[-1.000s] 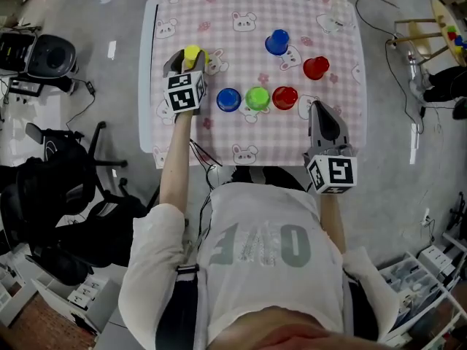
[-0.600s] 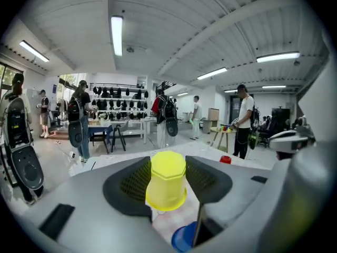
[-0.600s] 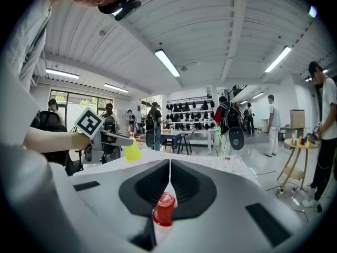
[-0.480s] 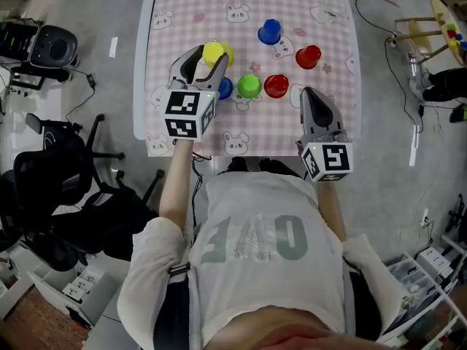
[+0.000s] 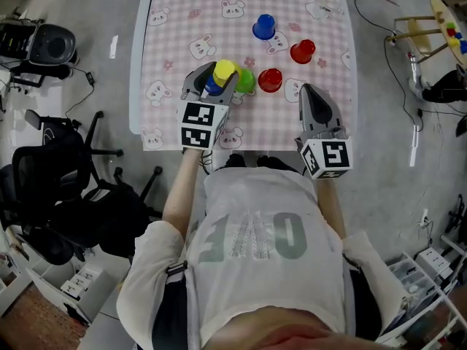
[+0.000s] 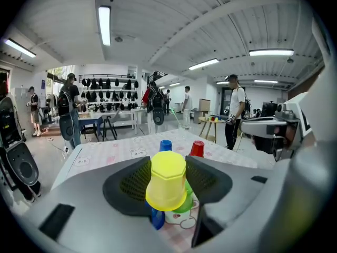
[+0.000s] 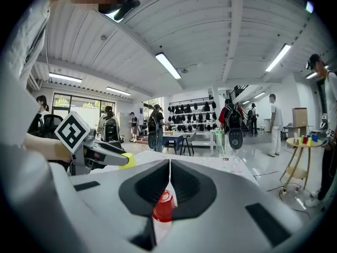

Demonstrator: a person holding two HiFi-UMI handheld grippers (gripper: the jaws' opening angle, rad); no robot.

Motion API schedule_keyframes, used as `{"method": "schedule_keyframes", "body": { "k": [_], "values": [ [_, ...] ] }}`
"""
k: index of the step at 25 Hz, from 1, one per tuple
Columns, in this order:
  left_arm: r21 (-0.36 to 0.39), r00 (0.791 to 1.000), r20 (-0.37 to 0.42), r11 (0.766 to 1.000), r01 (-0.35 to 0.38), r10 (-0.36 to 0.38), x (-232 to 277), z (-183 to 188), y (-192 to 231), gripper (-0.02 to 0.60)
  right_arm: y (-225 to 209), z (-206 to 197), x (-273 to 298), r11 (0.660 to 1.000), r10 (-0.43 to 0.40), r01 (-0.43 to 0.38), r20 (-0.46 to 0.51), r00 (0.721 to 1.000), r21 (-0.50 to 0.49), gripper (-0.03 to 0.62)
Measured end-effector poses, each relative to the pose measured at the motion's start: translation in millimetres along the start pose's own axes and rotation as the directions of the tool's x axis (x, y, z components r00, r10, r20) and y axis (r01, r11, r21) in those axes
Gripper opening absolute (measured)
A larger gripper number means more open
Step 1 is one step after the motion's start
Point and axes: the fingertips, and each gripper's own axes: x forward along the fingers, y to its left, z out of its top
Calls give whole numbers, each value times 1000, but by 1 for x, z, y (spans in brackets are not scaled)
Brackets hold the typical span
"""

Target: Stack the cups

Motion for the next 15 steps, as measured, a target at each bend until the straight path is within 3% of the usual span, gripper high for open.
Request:
{"method": "schedule_keyframes", "body": {
  "k": [15],
  "values": [
    [-15,1000,11,1000,7,-7,4,-11,2,227,-2,-4,-5,1000,-18,17,-19,1000,-6,29]
  ]
}}
